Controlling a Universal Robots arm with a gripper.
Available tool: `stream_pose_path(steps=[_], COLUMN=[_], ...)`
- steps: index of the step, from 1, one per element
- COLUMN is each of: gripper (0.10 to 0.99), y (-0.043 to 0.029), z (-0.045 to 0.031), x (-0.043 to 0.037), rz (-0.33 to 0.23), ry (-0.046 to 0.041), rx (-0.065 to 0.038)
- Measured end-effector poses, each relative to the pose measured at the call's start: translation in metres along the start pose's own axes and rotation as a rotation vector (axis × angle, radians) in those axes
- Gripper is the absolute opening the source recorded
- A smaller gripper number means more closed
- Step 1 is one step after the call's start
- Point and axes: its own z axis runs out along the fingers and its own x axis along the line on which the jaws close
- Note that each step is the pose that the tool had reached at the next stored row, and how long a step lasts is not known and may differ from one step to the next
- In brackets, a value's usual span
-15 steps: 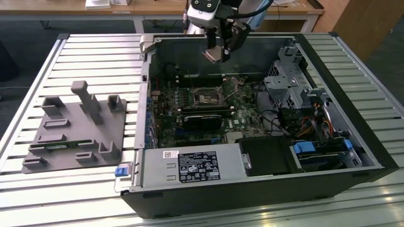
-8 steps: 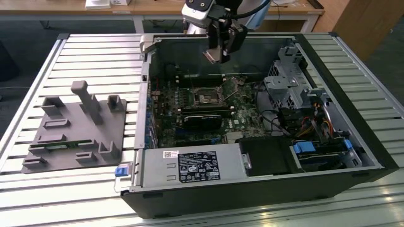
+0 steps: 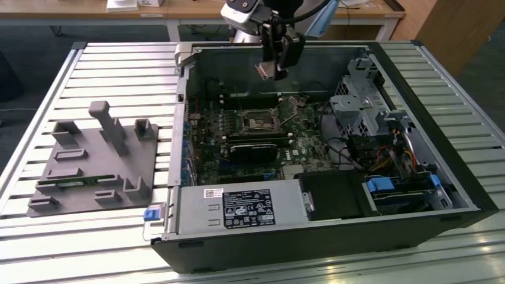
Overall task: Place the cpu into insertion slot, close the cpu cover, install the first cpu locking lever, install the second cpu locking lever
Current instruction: 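Place the cpu into insertion slot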
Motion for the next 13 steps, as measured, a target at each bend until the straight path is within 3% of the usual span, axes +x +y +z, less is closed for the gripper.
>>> stream_pose_path(steps=[6, 10, 13], gripper=[0.541, 0.541, 0.541], y=[-0.0009, -0.0019, -0.0024], z=[0.0036, 0.0096, 0.0139], x=[0.0003, 0.0004, 0.0004], rz=[0.076, 0.087, 0.132], ry=[-0.0074, -0.0099, -0.0141], rx=[-0.001, -0.001, -0.002])
